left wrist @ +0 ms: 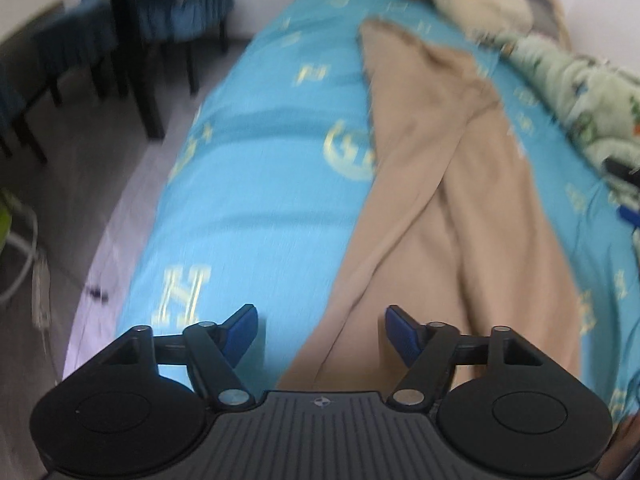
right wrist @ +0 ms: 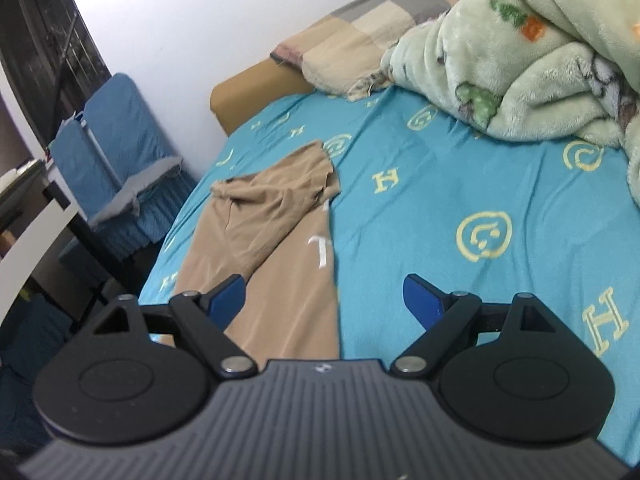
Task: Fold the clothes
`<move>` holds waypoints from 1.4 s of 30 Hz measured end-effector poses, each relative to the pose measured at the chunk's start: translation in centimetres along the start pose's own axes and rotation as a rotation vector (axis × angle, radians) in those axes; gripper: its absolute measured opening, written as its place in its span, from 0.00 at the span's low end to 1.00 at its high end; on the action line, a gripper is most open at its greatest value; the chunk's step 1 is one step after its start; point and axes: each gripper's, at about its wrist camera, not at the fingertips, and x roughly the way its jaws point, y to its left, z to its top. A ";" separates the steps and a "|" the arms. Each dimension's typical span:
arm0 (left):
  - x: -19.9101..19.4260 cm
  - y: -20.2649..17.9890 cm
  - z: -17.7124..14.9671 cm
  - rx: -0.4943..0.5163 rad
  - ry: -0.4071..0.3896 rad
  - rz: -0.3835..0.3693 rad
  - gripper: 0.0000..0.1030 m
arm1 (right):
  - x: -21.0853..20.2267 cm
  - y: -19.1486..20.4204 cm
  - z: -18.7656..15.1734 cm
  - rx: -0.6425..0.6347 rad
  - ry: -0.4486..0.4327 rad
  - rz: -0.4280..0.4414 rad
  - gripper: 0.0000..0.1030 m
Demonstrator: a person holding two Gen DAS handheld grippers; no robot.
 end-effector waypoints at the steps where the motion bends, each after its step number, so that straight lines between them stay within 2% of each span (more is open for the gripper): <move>1: 0.4 0.2 -0.3 -0.004 0.025 -0.002 0.63 | -0.3 0.3 -0.1 -0.014 0.005 -0.010 0.85; 3: 0.8 0.5 -0.5 -0.009 0.044 0.002 0.55 | -1.2 0.7 -0.4 -0.020 0.002 -0.029 0.85; 5: 0.5 0.9 -0.9 -0.003 0.045 0.007 0.38 | -2.3 0.9 -0.6 0.004 0.003 -0.040 0.85; 6: 0.3 0.8 -0.9 0.008 0.040 0.005 0.35 | -2.9 0.9 -0.7 0.014 0.002 -0.042 0.85; 8: -0.1 0.8 -1.1 0.029 0.030 0.000 0.16 | -4.1 1.0 -1.0 0.033 0.002 -0.047 0.85; 10: -0.4 0.2 -1.1 0.058 0.019 -0.005 0.07 | -5.0 1.3 -1.2 0.016 -0.007 -0.059 0.85; 11: -0.7 -0.1 -1.2 0.079 0.010 -0.002 0.05 | -5.4 1.4 -1.3 0.004 -0.014 -0.064 0.85; 17: -4.3 -3.4 -1.7 0.242 -0.105 0.011 0.03 | -6.1 1.2 -1.7 0.030 -0.009 -0.043 0.85; 23: -9.4 -7.9 -3.9 0.365 -0.190 -0.045 0.03 | -6.0 0.5 -1.6 0.069 0.007 -0.029 0.85; 28: -9.6 -12.7 -5.5 0.421 -0.181 -0.121 0.03 | -6.1 -0.2 -1.7 0.114 0.017 -0.001 0.85; 31: -8.1 -14.8 -6.6 0.449 -0.152 -0.134 0.03 | -6.0 -0.6 -1.7 0.132 0.026 0.014 0.85; 33: -6.1 -14.7 -6.6 0.435 -0.107 -0.177 0.04 | -5.7 -0.8 -1.8 0.147 0.046 0.026 0.85; 36: -4.4 -14.0 -6.5 0.398 -0.053 -0.269 0.11 | -5.1 -1.2 -2.2 0.187 0.094 0.049 0.85; 37: -4.3 -13.5 -6.5 0.386 -0.057 -0.288 0.16 | -4.9 -1.4 -2.4 0.204 0.113 0.057 0.84; 38: -4.2 -12.9 -6.5 0.367 -0.060 -0.308 0.27 | -4.7 -1.6 -2.5 0.220 0.132 0.065 0.84; 40: -4.0 -10.8 -6.0 0.293 -0.056 -0.351 0.37 | -4.3 -1.9 -2.9 0.254 0.170 0.081 0.84; 42: -3.9 -8.7 -5.2 0.176 -0.055 -0.376 0.47 | -4.0 -2.2 -3.6 0.288 0.210 0.097 0.84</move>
